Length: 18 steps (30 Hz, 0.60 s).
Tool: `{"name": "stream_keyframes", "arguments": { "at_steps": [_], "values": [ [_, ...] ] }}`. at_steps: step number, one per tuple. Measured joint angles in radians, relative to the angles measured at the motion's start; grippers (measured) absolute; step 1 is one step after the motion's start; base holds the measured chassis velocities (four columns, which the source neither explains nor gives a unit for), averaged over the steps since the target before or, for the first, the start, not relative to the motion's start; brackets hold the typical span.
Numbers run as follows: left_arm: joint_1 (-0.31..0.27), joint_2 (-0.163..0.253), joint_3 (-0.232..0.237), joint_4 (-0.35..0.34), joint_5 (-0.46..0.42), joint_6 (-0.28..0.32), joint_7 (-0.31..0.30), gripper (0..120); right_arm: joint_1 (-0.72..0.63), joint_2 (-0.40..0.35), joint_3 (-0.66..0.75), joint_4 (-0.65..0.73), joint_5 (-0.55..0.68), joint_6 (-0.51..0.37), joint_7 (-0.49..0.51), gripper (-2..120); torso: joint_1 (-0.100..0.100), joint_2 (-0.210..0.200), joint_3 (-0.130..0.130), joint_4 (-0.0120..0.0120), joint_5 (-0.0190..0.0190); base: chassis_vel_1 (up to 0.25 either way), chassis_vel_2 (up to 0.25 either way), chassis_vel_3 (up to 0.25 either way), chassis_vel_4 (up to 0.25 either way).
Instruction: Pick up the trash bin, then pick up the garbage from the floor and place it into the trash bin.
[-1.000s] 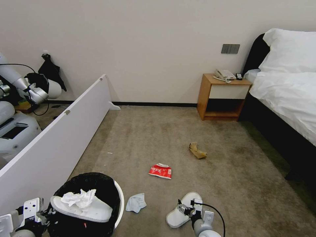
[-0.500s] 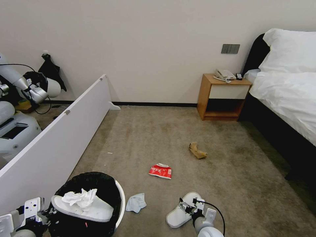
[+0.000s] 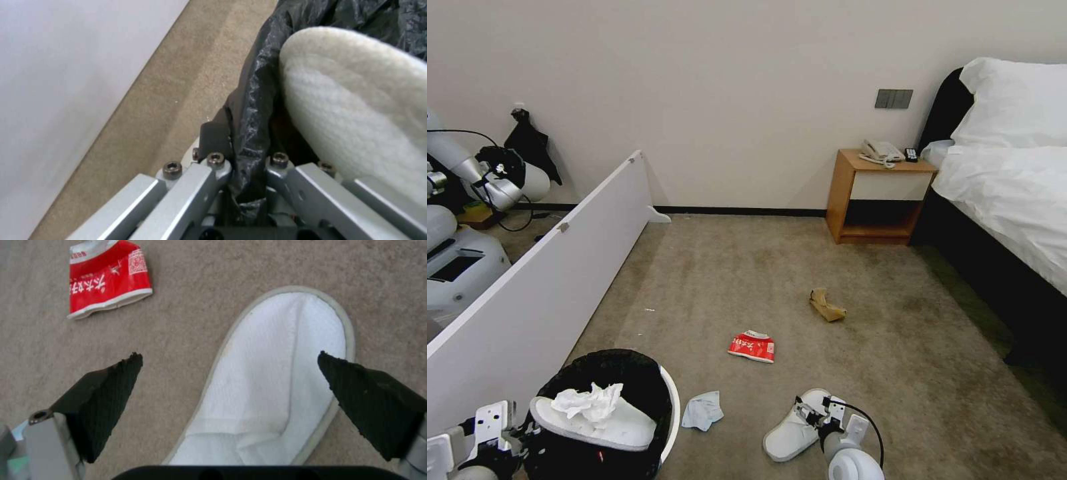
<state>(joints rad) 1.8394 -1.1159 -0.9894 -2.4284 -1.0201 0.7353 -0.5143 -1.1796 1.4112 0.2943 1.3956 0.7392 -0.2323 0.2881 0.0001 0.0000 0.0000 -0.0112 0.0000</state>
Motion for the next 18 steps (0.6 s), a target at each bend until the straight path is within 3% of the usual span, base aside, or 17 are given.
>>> {"name": "stream_keyframes", "arguments": {
  "at_steps": [18],
  "values": [
    [0.004,0.003,-0.005,-0.004,-0.003,0.0,0.0,2,0.04,0.012,0.018,-0.067,0.041,-0.01,-0.011,100,0.0,0.0,0.0,0.0,0.0,0.0,0.0,0.0,0.0]
  ]
}}
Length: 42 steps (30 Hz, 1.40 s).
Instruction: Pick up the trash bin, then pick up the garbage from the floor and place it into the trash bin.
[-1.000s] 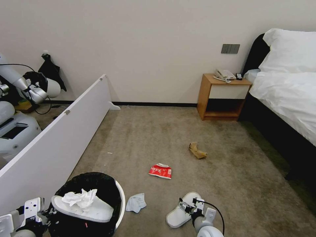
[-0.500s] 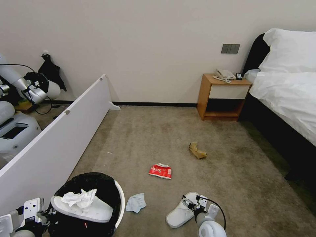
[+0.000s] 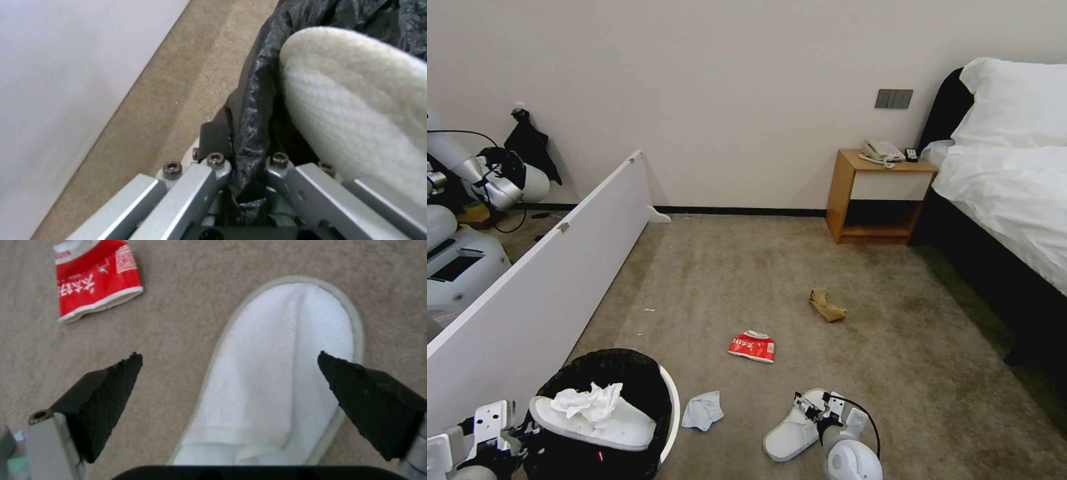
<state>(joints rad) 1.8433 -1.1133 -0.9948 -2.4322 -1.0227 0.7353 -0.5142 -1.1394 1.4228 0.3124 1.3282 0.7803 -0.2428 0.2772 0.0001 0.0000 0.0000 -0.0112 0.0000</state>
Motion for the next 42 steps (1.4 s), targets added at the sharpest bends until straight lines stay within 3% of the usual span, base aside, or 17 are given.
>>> {"name": "stream_keyframes", "arguments": {
  "at_steps": [27,35,37,42],
  "values": [
    [0.0,0.003,-0.003,-0.005,-0.003,0.0,-0.001,2,0.001,-0.001,0.01,-0.052,0.002,-0.022,-0.017,98,0.0,0.0,0.0,0.0001,0.0,0.0,0.0,0.0,0.0],
    [-0.003,0.005,-0.005,-0.005,-0.01,0.0,-0.001,2,0.002,-0.003,0.005,-0.059,-0.004,-0.027,-0.023,69,0.0,0.0,0.0,0.0,0.0,0.0,0.0,0.0,0.0],
    [-0.003,0.006,-0.006,-0.003,-0.011,0.0,-0.001,2,0.001,-0.005,0.005,-0.057,-0.006,-0.028,-0.025,55,0.0,0.0,0.0,0.0,0.0,0.0,0.0,0.0,0.0],
    [-0.005,0.006,-0.006,-0.002,-0.012,0.0,-0.001,2,-0.002,-0.009,0.005,-0.056,-0.01,-0.028,-0.029,40,0.0,0.0,0.0,0.0,0.0,0.0,0.0,0.0,0.0]
  ]
}}
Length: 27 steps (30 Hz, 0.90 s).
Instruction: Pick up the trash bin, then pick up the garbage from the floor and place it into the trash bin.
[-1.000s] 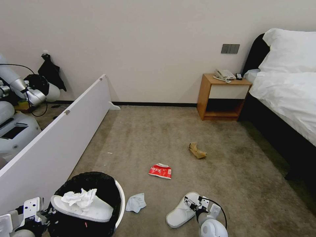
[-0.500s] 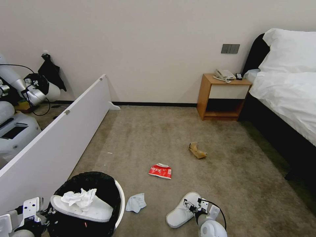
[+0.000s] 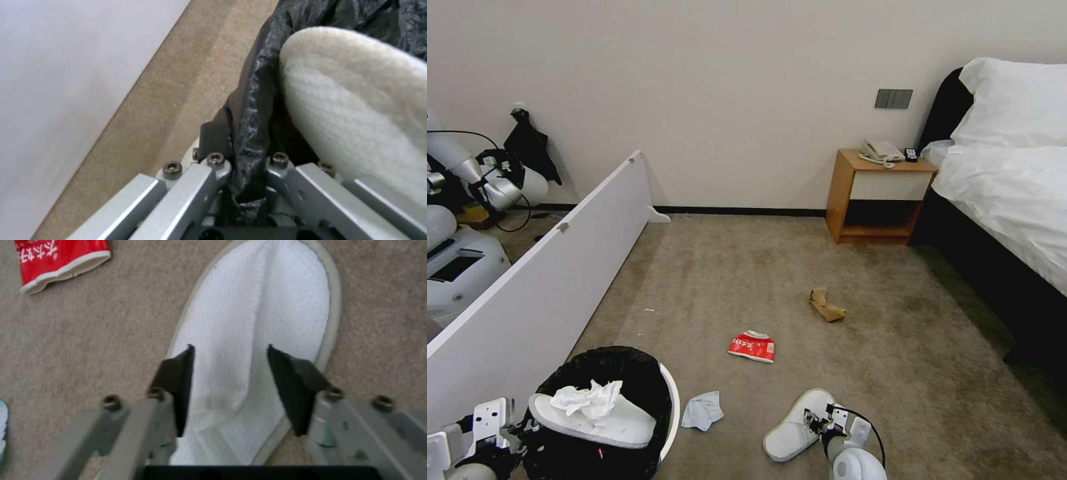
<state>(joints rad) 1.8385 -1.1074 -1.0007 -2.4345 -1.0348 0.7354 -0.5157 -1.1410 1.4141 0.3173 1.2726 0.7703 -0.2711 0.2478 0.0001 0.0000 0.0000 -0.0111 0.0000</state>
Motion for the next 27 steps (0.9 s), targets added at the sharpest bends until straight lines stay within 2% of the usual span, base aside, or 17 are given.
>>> {"name": "stream_keyframes", "arguments": {
  "at_steps": [1,3,4,6,7,10,12,23,27],
  "values": [
    [0.0,0.0,0.0,0.0,0.0,0.0,0.0,2,0.0,0.0,0.0,0.0,0.0,0.0,0.0,40,0.0,0.0,0.0,0.0,0.0,0.0,0.0,0.0,0.0],
    [-0.001,0.0,0.001,0.001,0.0,0.0,0.0,2,-0.001,-0.002,0.0,0.001,-0.001,-0.001,-0.001,32,0.0,0.0,0.0,-0.0001,0.0,0.0,0.0,0.0,0.0],
    [-0.002,0.0,0.002,0.001,0.0,0.0,0.0,2,-0.001,-0.003,-0.001,0.001,-0.001,-0.001,-0.001,23,0.0,0.0,0.0,0.0,0.0,0.0,0.0,0.0,0.0],
    [-0.002,0.0,0.002,0.001,0.0,0.0,0.0,2,-0.001,-0.003,-0.001,0.002,-0.001,-0.002,-0.001,20,0.0,0.0,0.0,0.0,0.0,0.0,0.0,0.0,0.0],
    [-0.002,0.0,0.002,0.001,0.0,0.0,0.0,2,0.0,-0.004,-0.002,0.002,-0.001,-0.003,-0.001,12,0.0,0.0,0.0,-0.0001,0.0,0.0,0.0,0.0,0.0],
    [-0.002,0.0,0.003,0.002,0.0,0.0,0.0,2,0.0,-0.005,-0.002,0.002,0.0,-0.004,-0.001,7,0.0,0.0,0.0,0.0,0.0,0.0,0.0,0.0,0.0],
    [-0.003,0.0,0.004,0.002,0.0,0.0,0.0,2,0.002,-0.005,-0.002,-0.002,0.0,-0.005,-0.002,0,0.0,0.0,0.0,0.0,0.0,0.0,0.0,0.0,0.0],
    [-0.005,0.003,0.004,0.005,-0.004,0.0,0.0,2,0.011,-0.002,0.0,-0.018,0.005,-0.006,-0.007,0,0.0,0.0,0.0,0.0,0.0,0.0,0.0,0.0,0.0],
    [-0.003,0.005,0.003,0.005,-0.006,0.0,0.001,2,-0.008,-0.016,0.013,0.023,0.006,-0.006,-0.008,0,0.0,0.0,0.0,0.0001,0.0,0.0,0.0,0.0,0.0]
  ]
}}
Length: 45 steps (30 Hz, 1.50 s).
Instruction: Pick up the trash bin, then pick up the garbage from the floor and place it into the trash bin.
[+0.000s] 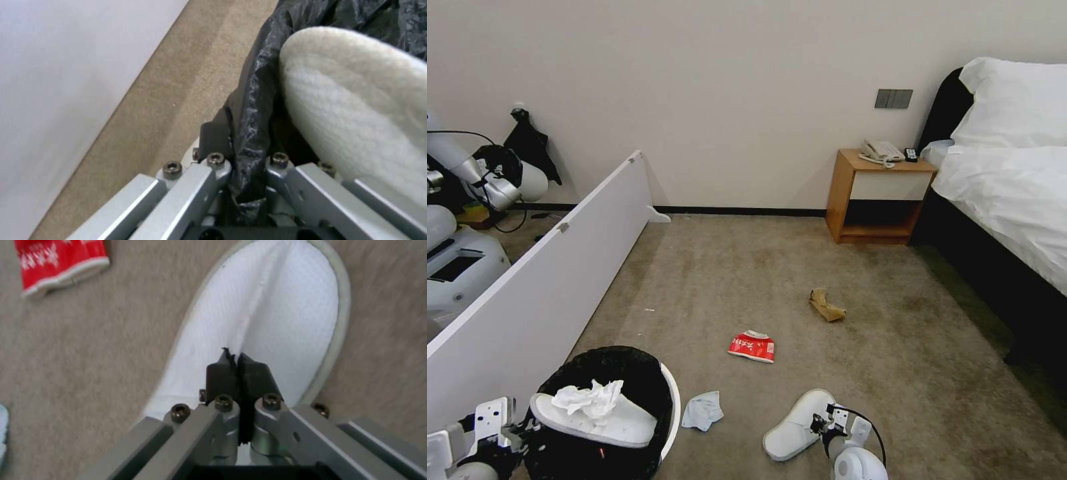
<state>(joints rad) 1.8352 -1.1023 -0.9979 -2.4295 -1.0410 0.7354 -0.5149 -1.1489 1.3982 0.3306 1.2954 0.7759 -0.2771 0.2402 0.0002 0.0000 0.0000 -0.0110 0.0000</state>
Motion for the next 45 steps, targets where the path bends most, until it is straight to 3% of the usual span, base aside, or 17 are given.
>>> {"name": "stream_keyframes", "arguments": {
  "at_steps": [4,11,13,15,16,20,23,26,29,32,39,41,45],
  "values": [
    [0.001,0.003,0.006,0.0,-0.001,0.0,0.001,2,-0.045,-0.028,0.012,0.077,-0.043,0.016,-0.01,0,0.0,0.0,0.0,0.0001,0.0001,0.0,0.0,0.0,0.0],
    [-0.005,0.026,0.029,0.001,-0.012,0.0,0.001,2,-0.178,-0.161,0.051,0.391,-0.158,0.105,-0.091,0,0.0,0.0,0.0,-0.0002,0.0,0.0,0.0,0.0,0.0],
    [-0.005,0.028,0.035,0.002,-0.011,0.0,0.001,2,-0.185,-0.185,0.056,0.438,-0.159,0.119,-0.105,0,0.0,0.0,0.0,-0.0002,-0.0002,0.0,0.0,0.0,0.0],
    [-0.003,0.029,0.051,0.001,-0.003,0.0,0.001,2,-0.193,-0.254,0.065,0.536,-0.154,0.156,-0.143,0,0.0,0.0,0.0,0.0001,0.0,0.0,0.0,0.0,0.0],
    [-0.003,0.029,0.051,0.001,-0.003,0.0,0.001,2,-0.193,-0.254,0.065,0.536,-0.154,0.156,-0.143,0,0.0,0.0,0.0,0.0001,0.0,0.0,0.0,0.0,0.0],
    [0.001,0.029,0.057,-0.004,-0.001,0.0,-0.001,2,-0.186,-0.37,0.069,0.633,-0.134,0.22,-0.209,0,0.0,0.0,0.0,-0.0003,0.0,0.0,0.0,0.0,0.0],
    [0.006,0.029,0.057,-0.006,-0.002,0.0,-0.002,2,-0.173,-0.403,0.066,0.663,-0.116,0.25,-0.238,0,0.0,0.0,0.0,-0.0002,0.0,0.0,0.0,0.0,0.0],
    [0.021,0.03,0.064,-0.011,-0.003,0.0,-0.004,2,-0.107,-0.462,0.036,0.714,-0.076,0.342,-0.333,0,0.0,0.0,0.0,-0.0001,0.0,0.0,0.0,0.0,0.0],
    [0.024,0.03,0.068,-0.013,-0.003,0.0,-0.005,2,-0.07,-0.476,0.015,0.722,-0.057,0.372,-0.371,0,0.0,0.0,0.0,-0.0003,0.0002,0.0,0.0,0.0,0.0],
    [0.028,0.026,0.079,-0.018,-0.002,0.0,-0.01,2,0.077,-0.499,-0.066,0.729,0.024,0.445,-0.467,0,0.0,0.0,0.0,0.0003,-0.0003,0.0,0.0,0.0,0.0],
    [0.032,0.027,0.085,-0.024,-0.003,0.0,-0.012,2,0.241,-0.489,-0.195,0.71,0.101,0.496,-0.552,0,0.0,0.0,0.0,-0.0003,-0.0002,0.0,0.0,0.0,0.0],
    [0.032,0.028,0.089,-0.027,-0.004,0.0,-0.013,2,0.356,-0.458,-0.285,0.678,0.13,0.518,-0.611,0,0.0,0.0,0.0,-0.0002,0.0,0.0,0.0,0.0,0.0],
    [0.036,0.028,0.092,-0.027,-0.004,0.0,-0.014,2,0.449,-0.42,-0.37,0.638,0.136,0.544,-0.679,0,0.0,0.0,0.0,0.0002,-0.0003,0.0,0.0,0.0,0.0]
  ]
}}
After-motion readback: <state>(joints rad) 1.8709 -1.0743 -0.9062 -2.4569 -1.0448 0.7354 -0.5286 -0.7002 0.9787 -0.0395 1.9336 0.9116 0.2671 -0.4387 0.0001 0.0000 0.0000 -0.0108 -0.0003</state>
